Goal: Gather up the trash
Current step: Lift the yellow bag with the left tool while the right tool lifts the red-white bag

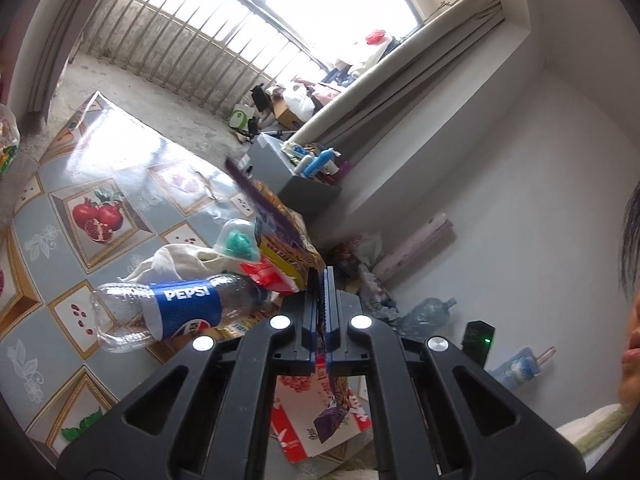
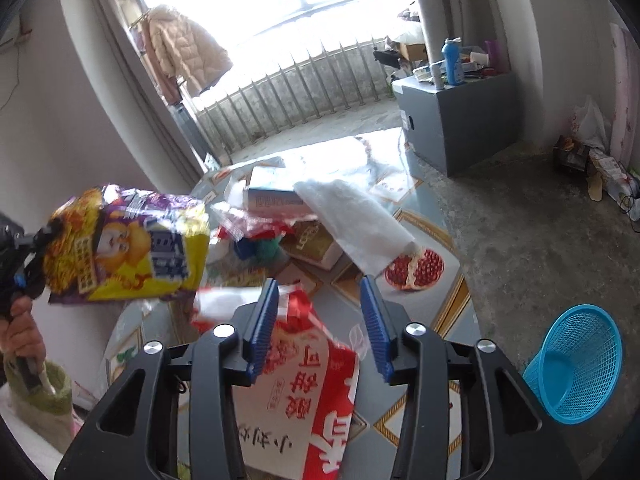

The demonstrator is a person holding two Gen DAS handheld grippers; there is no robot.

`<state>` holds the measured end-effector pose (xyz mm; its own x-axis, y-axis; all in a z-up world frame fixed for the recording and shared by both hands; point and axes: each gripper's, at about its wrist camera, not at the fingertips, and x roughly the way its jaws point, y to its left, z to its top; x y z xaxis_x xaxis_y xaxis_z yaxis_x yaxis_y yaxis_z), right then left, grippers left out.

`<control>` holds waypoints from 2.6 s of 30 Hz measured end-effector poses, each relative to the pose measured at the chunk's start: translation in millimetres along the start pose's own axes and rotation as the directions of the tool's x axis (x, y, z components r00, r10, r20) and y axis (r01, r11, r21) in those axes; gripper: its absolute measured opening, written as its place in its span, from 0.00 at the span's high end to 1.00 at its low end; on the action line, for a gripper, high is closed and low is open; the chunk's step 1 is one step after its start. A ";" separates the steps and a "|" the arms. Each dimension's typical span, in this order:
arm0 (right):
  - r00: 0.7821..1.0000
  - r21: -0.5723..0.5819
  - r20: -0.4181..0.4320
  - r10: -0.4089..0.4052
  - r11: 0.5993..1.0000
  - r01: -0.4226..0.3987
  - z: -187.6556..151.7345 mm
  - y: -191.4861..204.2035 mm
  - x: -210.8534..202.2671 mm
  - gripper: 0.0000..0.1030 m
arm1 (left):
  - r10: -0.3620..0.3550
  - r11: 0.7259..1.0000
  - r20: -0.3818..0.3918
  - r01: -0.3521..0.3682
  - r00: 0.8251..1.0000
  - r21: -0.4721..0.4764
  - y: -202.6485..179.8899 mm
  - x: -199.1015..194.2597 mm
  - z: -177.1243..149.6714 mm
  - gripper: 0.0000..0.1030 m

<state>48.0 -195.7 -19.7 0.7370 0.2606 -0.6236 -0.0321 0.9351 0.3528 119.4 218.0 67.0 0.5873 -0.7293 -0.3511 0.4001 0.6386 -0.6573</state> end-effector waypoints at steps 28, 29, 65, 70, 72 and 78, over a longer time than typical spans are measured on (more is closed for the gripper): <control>0.953 -0.027 -0.194 0.231 0.970 -0.241 -15.8 -26.3 85.9 0.90 | 0.114 0.992 -0.031 -0.112 0.993 0.058 2.4 17.7 -3.2 0.99; 0.952 -0.013 -0.186 0.242 0.969 -0.248 -16.7 -28.6 81.9 0.91 | 0.115 0.992 -0.031 -0.113 0.993 0.063 2.1 18.0 -3.6 0.99; 0.892 0.338 0.445 0.080 0.907 -0.250 -61.9 -171.6 -125.0 0.95 | -0.048 0.923 -0.231 0.131 0.972 0.361 -167.7 119.4 -2.3 0.99; 0.879 0.414 0.467 -0.099 0.903 -0.118 -74.3 -205.7 -156.5 0.95 | -0.047 0.893 -0.315 0.181 0.948 0.412 -201.6 175.1 -11.7 0.99; 0.872 0.450 0.454 -0.182 0.892 -0.048 -76.8 -217.3 -165.2 0.95 | -0.034 0.884 -0.360 0.196 0.932 0.425 -212.4 205.1 -18.9 0.99; 0.804 0.521 0.299 -0.514 0.794 0.314 -85.4 -237.8 -178.3 0.95 | 0.009 0.841 -0.528 0.280 0.849 0.464 -250.2 304.7 -65.1 0.99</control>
<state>-133.4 -444.0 -52.0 0.8108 -0.3425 -0.4746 0.5575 0.6990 0.4479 152.4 -180.0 81.1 0.1306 -0.7435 -0.6559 0.8270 0.4466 -0.3414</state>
